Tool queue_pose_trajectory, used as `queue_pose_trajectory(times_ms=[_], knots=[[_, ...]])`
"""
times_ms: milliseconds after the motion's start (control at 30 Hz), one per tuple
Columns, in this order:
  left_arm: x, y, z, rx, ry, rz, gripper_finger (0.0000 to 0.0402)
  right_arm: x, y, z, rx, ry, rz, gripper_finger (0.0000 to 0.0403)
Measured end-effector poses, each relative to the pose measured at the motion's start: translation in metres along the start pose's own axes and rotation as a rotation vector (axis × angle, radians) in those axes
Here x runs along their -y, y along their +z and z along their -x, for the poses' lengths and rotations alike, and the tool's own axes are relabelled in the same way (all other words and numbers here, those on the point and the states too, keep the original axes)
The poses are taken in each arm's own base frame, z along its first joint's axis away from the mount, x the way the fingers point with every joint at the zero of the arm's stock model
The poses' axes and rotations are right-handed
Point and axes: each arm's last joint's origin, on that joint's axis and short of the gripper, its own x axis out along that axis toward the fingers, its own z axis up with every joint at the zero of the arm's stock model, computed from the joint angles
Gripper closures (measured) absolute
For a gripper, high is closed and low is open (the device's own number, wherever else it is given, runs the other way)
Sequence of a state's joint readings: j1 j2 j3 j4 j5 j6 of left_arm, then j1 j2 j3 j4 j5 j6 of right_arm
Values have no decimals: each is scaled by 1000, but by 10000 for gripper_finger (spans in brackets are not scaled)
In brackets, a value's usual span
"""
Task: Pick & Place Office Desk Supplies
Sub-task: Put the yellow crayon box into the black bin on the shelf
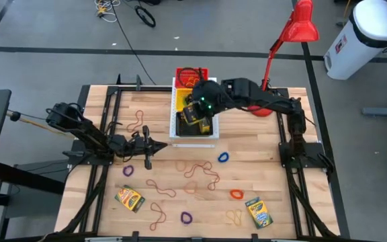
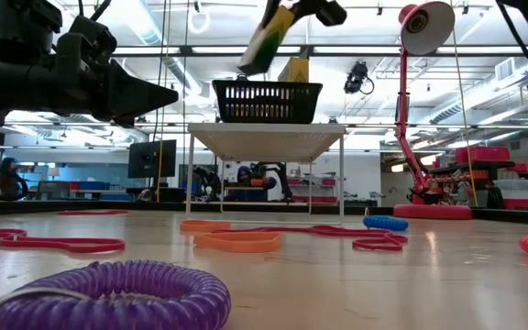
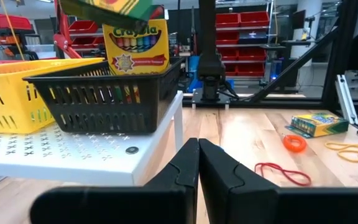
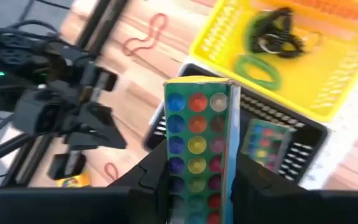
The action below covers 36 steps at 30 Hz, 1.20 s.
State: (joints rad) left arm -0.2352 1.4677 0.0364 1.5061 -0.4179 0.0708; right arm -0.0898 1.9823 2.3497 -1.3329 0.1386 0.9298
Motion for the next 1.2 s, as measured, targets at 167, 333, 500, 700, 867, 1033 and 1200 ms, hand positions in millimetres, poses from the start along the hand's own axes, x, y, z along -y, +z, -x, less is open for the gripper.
queue_pose_trajectory(times_ms=[167, 333, 500, 700, 867, 1033, 1200], knots=[[0, 0, 0, 0, 0, 0, 383, 5, 2, -1, -15, -26, -17, 294], [0, 0, 0, -1, 0, 0, 383, 2, -2, -9, -31, -46, -10, 294], [0, 0, 0, -1, 0, 0, 383, -1, -6, -17, -32, -70, 13, 294], [0, 0, 0, -1, 0, 0, 383, -5, -7, -32, -40, -80, 35, 294], [0, 0, 0, -2, 0, -1, 383, -4, -10, -41, -68, -115, 50, 288], [0, -1, 0, -5, 0, -2, 383, -3, -12, -47, -89, -143, 59, 283], [0, -1, 0, -8, -1, -3, 383, -2, -14, -50, -105, -166, 61, 283]])
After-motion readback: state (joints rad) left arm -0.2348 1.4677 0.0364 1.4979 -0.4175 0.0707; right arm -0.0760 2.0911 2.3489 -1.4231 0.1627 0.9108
